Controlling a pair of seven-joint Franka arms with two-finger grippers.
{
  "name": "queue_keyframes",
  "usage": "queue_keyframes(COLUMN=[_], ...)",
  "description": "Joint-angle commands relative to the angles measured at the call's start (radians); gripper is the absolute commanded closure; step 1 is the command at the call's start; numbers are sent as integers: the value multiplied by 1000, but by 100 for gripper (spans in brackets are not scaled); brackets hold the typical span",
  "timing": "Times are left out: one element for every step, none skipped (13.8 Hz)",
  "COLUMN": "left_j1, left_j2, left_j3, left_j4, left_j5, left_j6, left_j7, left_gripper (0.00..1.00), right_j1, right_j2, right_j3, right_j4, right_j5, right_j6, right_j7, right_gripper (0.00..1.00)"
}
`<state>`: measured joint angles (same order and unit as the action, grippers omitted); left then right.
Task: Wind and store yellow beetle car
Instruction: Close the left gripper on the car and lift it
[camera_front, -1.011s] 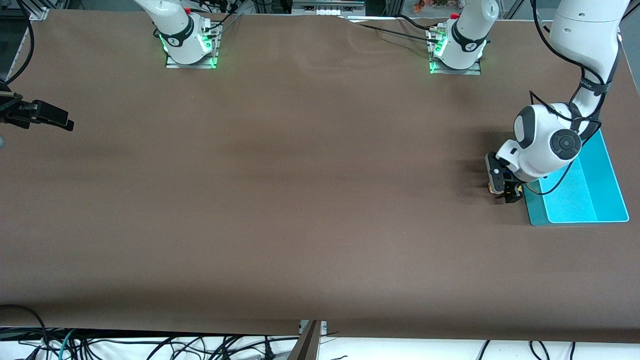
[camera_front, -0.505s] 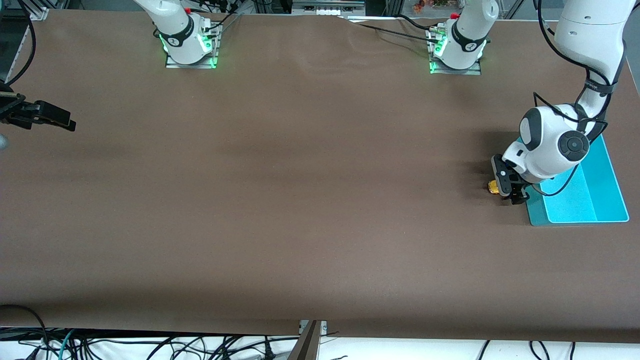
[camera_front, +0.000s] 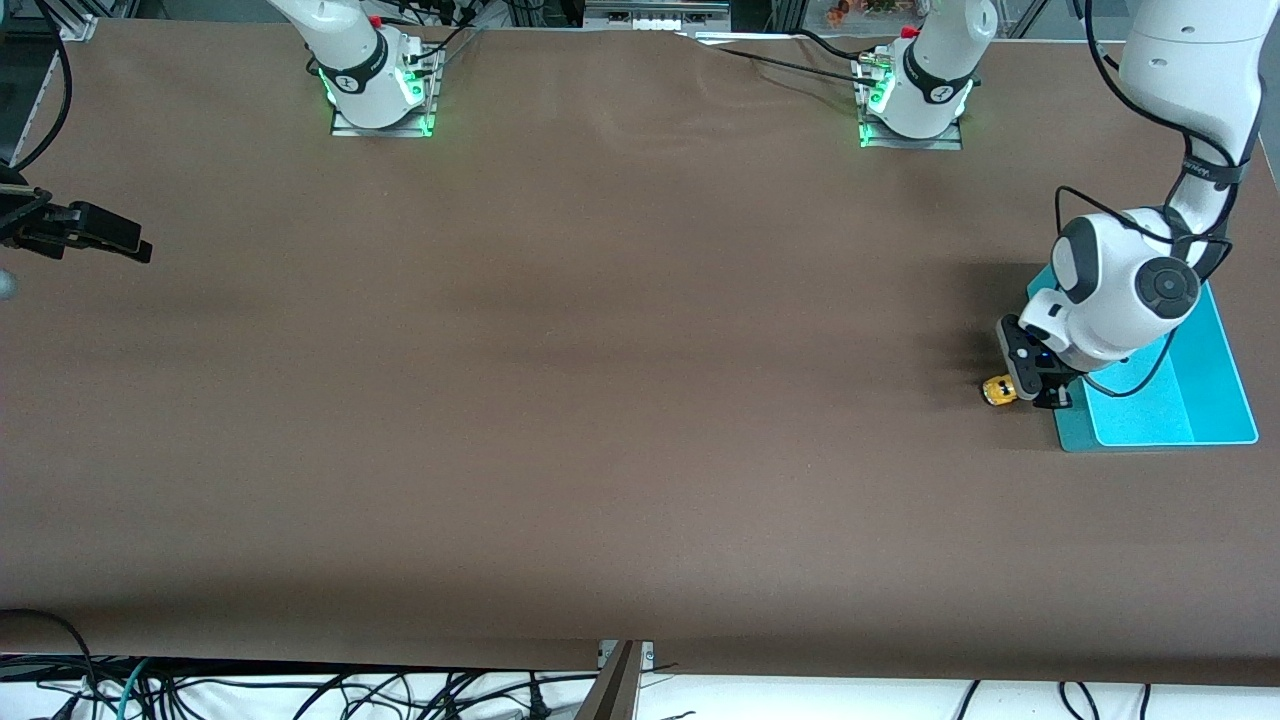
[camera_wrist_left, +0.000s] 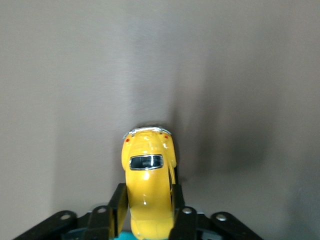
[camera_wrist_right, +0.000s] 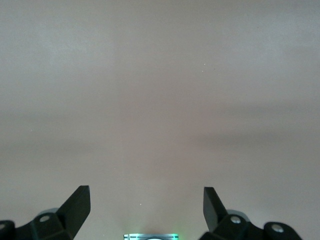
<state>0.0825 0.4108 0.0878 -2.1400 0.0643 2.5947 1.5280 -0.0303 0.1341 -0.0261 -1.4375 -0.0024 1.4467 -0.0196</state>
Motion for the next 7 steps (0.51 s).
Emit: queue_keyframes(left_j1=[14, 14, 14, 14, 14, 14, 14], left_j2=[-38, -44, -47, -58, -66, -67, -72], left_j3=[-8, -10, -10, -11, -11, -11, -11], left_j4=[95, 132, 149, 166, 189, 221, 245], left_j5=[2, 0, -15, -41, -55, -73, -101], left_j6=[-196, -258, -287, -319, -370, -436, -496], left_j7=[21, 20, 21, 21, 21, 20, 20], left_gripper=[100, 100, 100, 100, 100, 100, 100], right_j1=[3, 3, 3, 3, 3, 3, 3], right_j2=[-7, -7, -5, -5, -5, -7, -5], right_j3=[-2, -2, -2, -2, -2, -2, -2], right_j4=[-3, -1, -3, -3, -3, -3, -3], right_j5=[-2, -2, -2, -2, -2, -2, -2], right_j6=[0, 1, 1, 1, 1, 1, 1], right_j7=[-11, -11, -11, -11, -11, -11, -11], right_gripper=[0, 0, 0, 0, 0, 0, 0])
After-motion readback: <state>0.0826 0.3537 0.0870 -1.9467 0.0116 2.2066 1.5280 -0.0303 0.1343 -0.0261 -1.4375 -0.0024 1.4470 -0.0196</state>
